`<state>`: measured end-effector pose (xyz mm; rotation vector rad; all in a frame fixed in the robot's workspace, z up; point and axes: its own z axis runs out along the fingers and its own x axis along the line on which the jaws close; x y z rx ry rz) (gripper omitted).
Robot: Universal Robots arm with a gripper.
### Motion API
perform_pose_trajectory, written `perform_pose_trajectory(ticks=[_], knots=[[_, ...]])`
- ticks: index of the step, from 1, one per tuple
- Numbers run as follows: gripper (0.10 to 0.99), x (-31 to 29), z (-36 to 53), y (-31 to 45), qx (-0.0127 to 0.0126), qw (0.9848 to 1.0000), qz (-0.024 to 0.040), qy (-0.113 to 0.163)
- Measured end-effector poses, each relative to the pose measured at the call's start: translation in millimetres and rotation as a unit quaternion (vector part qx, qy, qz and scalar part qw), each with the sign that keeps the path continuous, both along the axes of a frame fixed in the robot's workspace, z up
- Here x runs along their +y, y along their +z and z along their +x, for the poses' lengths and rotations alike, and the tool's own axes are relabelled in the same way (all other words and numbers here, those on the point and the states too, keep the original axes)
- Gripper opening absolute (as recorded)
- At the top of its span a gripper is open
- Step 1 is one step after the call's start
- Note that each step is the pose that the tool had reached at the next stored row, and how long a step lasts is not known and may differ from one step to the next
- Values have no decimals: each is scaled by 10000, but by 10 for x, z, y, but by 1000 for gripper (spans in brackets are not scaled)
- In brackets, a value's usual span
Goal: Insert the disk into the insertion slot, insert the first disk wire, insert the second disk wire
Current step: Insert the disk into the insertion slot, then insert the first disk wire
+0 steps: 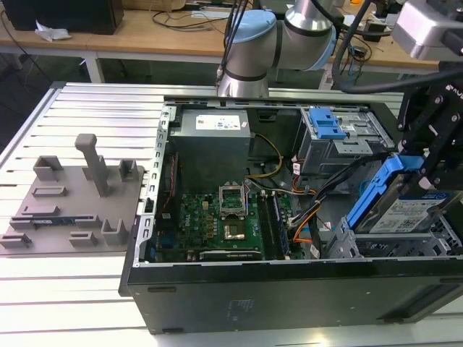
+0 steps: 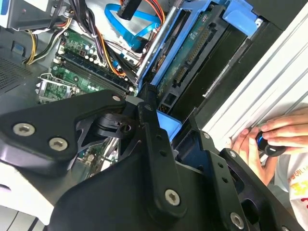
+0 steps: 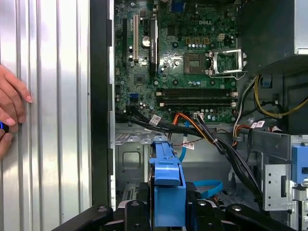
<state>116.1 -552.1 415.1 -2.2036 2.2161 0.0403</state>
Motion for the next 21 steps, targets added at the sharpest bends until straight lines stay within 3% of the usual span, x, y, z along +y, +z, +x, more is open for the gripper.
perform_pose_trajectory(ticks=[4,5,7,21], knots=[[369,-2,0,-100,0,10000,-1,0],[376,-2,0,-102,0,10000,-2,0],[502,-2,0,-103,0,10000,0,0],[502,-2,0,-105,0,10000,-1,0]])
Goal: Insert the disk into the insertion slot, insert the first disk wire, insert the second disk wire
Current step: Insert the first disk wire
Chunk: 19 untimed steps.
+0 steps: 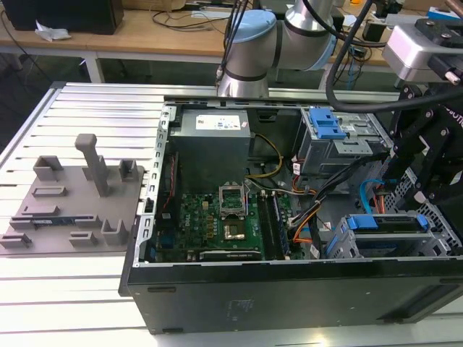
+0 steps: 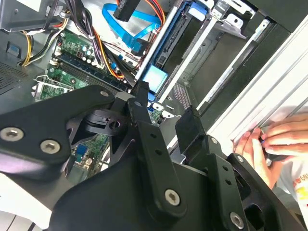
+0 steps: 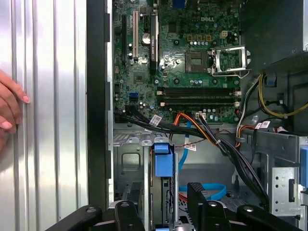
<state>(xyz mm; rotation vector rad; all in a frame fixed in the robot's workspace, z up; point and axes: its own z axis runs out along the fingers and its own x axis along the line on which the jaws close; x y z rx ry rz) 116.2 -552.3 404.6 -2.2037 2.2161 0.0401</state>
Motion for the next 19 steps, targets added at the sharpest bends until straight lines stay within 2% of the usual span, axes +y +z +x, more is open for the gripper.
perform_pose_trajectory(ticks=[4,6,9,10,11,13,14,15,16,17,19], knots=[[502,2,0,-3,0,10000,-4,0],[502,27,1,-1,0,10000,-80,1],[502,137,1,0,0,9991,-430,1],[502,195,0,-1,0,9977,-671,1],[502,219,0,0,0,9966,-830,4],[502,292,0,-1,-2,9924,-1233,26],[502,317,0,0,-2,9907,-1360,36],[502,346,0,0,-2,9880,-1547,44],[502,379,0,-1,-1,9843,-1767,46],[502,400,0,-7,4,9812,-1930,21],[502,400,0,-13,38,9810,-1934,-145]])
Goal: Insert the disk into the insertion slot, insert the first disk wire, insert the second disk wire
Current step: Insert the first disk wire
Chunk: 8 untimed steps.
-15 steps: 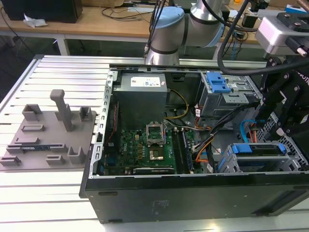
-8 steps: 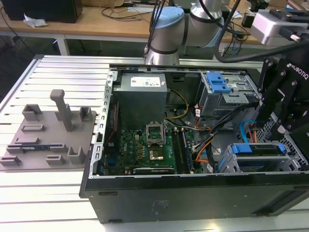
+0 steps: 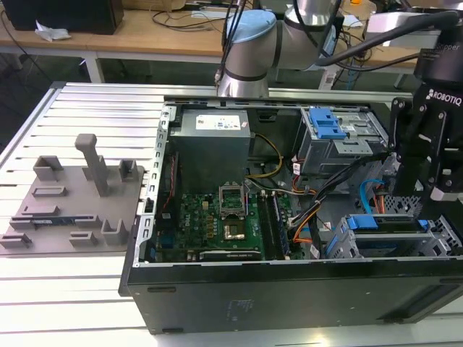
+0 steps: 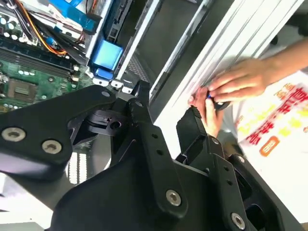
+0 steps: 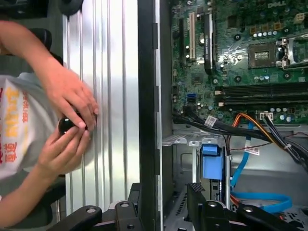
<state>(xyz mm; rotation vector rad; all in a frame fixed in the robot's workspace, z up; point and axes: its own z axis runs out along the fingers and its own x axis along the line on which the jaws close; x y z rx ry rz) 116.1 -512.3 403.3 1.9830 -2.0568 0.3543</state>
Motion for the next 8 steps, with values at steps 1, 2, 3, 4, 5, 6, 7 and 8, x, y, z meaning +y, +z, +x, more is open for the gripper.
perform_pose_trajectory(ticks=[1,2,3,4,5,6,7,8], knots=[[502,1,1,-7,0,9999,1,-128],[502,15,0,-14,0,9998,-11,-188],[502,59,0,-18,0,9998,-39,-188],[502,123,2,-19,-1,9998,-63,-187],[502,213,6,-18,-2,9998,-68,-188],[502,278,12,-18,-1,9998,-70,-188],[502,349,22,-18,-1,9998,-71,-187],[502,390,31,-20,-1,9998,-69,-188]])
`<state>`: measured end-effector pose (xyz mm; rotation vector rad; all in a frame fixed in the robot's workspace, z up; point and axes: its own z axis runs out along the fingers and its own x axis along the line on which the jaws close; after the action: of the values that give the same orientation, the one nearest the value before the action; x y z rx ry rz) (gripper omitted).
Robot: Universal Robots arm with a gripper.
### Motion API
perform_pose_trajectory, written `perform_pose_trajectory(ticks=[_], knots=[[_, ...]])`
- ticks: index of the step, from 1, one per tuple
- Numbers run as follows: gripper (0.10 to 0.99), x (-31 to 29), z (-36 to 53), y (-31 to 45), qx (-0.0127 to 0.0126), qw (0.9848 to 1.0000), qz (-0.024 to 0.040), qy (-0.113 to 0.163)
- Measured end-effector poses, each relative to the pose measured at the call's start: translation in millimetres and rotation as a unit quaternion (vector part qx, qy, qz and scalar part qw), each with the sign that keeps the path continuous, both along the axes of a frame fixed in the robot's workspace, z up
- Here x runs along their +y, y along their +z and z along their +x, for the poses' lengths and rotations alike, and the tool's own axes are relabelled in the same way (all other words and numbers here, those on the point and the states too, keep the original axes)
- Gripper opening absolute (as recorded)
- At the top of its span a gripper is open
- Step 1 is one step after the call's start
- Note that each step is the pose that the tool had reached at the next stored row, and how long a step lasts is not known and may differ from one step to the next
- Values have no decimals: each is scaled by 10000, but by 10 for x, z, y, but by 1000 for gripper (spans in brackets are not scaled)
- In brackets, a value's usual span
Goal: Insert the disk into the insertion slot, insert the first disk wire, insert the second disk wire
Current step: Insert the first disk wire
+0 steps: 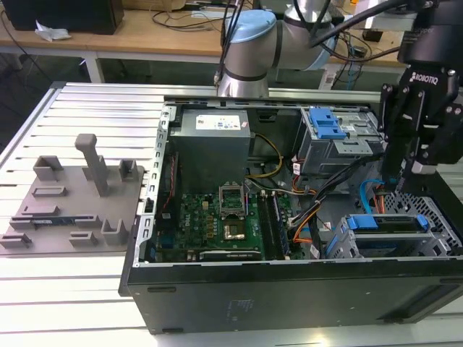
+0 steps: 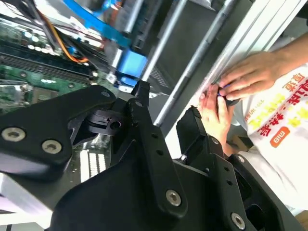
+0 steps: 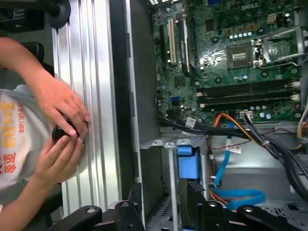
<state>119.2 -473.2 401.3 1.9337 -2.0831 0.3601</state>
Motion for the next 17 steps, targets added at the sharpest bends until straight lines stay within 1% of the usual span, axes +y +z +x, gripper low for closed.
perform_pose_trajectory(ticks=[2,4,6,7,8,9,12,14,15,17], knots=[[502,41,53,-1,0,10000,-2,0],[502,54,147,-6,0,10000,-6,0],[502,60,264,-13,2,10000,-15,0],[502,63,315,-18,3,10000,-25,0],[502,69,376,-29,4,10000,-59,-4],[502,72,401,-41,4,10000,-73,-44],[502,73,404,-66,5,9995,-73,-305],[502,75,404,-80,5,9991,-72,-409],[502,91,404,-89,3,9991,-77,-418],[502,135,408,-102,-1,9991,-106,-417]])
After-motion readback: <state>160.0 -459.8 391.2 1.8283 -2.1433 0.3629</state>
